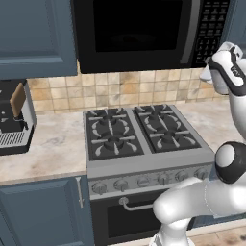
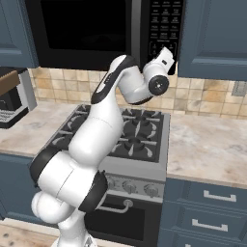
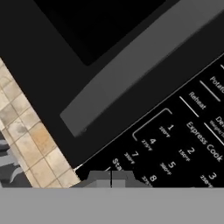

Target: Place the bowl containing the bell pepper and potato in the microwave. Close the microwave door and press the start button to microwave the meal.

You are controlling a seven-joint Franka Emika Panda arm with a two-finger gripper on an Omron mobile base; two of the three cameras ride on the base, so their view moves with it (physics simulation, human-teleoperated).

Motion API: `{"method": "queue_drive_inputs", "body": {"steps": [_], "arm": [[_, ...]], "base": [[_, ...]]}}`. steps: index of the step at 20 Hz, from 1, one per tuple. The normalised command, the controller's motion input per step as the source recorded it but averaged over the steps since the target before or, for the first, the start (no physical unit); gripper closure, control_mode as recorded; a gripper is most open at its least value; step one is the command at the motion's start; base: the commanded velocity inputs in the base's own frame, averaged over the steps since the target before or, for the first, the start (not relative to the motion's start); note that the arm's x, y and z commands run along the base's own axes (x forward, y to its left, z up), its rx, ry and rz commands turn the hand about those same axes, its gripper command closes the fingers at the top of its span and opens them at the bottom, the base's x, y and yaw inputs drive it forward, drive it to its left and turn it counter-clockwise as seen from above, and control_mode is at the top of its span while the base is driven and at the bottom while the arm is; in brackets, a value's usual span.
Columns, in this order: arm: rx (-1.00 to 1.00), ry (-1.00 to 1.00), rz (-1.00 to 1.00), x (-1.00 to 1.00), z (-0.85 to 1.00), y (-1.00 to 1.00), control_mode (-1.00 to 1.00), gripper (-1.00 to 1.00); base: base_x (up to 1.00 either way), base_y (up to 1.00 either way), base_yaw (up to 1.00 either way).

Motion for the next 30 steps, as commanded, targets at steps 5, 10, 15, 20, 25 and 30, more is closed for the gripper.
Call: {"method": "queue_drive_inputs", "body": {"steps": [5,10,15,20,25,30], "arm": [[0.02,0.0,0.0,0.13,-0.06,-0.01,-1.0,1.0],[0.01,0.0,0.0,0.11,-0.01,0.0,-1.0,1.0],[0.0,0.0,0.0,0.15,0.0,0.0,-1.0,1.0],[0.01,0.0,0.0,0.17,0.0,0.0,-1.0,1.0],[0.02,0.0,0.0,0.18,-0.04,0.0,-1.0,1.0],[0.03,0.0,0.0,0.18,-0.08,-0.02,-1.0,1.0]], "base": [[0.0,0.0,0.0],[0.0,0.0,0.0],[0.0,0.0,0.0],[0.0,0.0,0.0],[0.0,0.0,0.0],[0.0,0.0,0.0]]}}
